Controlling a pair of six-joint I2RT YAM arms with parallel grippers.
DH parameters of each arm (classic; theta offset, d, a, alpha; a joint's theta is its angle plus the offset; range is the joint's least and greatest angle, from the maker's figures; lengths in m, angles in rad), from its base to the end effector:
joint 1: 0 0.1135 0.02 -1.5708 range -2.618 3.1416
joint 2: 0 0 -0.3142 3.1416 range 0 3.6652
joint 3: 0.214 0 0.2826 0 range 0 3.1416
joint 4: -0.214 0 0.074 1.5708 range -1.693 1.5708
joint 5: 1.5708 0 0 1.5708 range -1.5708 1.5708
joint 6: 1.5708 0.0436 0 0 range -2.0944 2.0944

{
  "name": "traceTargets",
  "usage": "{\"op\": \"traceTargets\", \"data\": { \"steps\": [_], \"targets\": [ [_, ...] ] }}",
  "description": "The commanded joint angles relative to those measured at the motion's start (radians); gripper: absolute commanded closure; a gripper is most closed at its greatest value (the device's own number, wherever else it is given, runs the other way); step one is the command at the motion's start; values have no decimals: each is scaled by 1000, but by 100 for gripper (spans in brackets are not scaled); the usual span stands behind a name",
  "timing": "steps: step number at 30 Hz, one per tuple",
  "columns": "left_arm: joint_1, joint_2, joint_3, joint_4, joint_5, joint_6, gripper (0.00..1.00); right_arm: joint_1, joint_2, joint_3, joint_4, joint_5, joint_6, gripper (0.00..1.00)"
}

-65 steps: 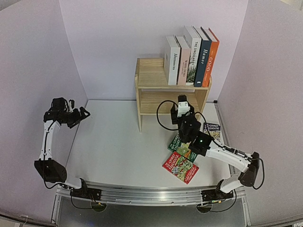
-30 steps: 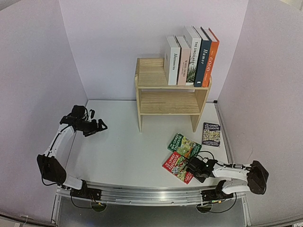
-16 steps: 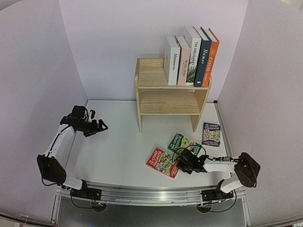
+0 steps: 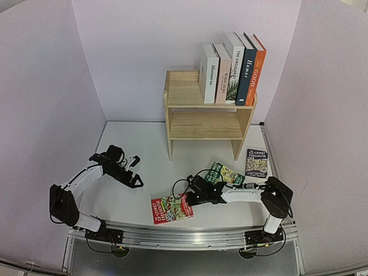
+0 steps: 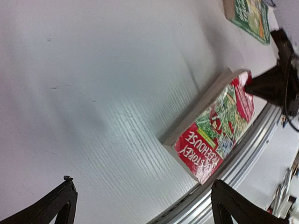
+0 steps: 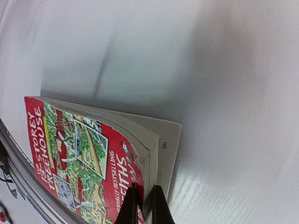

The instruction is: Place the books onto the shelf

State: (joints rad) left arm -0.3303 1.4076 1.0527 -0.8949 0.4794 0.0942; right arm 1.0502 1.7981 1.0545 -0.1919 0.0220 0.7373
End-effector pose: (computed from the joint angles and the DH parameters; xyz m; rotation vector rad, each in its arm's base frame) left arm 0.2624 -0.1112 0.2769 0.6961 2.7057 -0.7308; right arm 0.2020 0.3504 0.1822 -0.4034 2.6191 0.6608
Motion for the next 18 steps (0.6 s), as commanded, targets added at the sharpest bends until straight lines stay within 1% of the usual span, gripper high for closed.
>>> {"op": "traceTargets", "data": {
  "steps": [1, 3, 5, 10, 14, 18],
  "targets": [
    [-57, 23, -8, 34, 111, 292, 0, 14, -18, 53, 94, 28, -226, 100],
    [-90, 67, 1, 36, 136, 339, 0, 19, -39, 49, 131, 36, -269, 100],
    [-135, 101, 6, 58, 142, 355, 0, 24, -63, 43, 168, 42, -302, 100],
    [-236, 186, 14, 151, 190, 315, 0, 31, -120, 9, 284, -2, -350, 100],
    [-249, 280, 32, 237, 201, 252, 0, 33, -147, 0, 296, -13, -365, 100],
    [-270, 337, 58, 253, 250, 259, 0, 33, -159, -2, 309, 2, -367, 100]
  ]
}}
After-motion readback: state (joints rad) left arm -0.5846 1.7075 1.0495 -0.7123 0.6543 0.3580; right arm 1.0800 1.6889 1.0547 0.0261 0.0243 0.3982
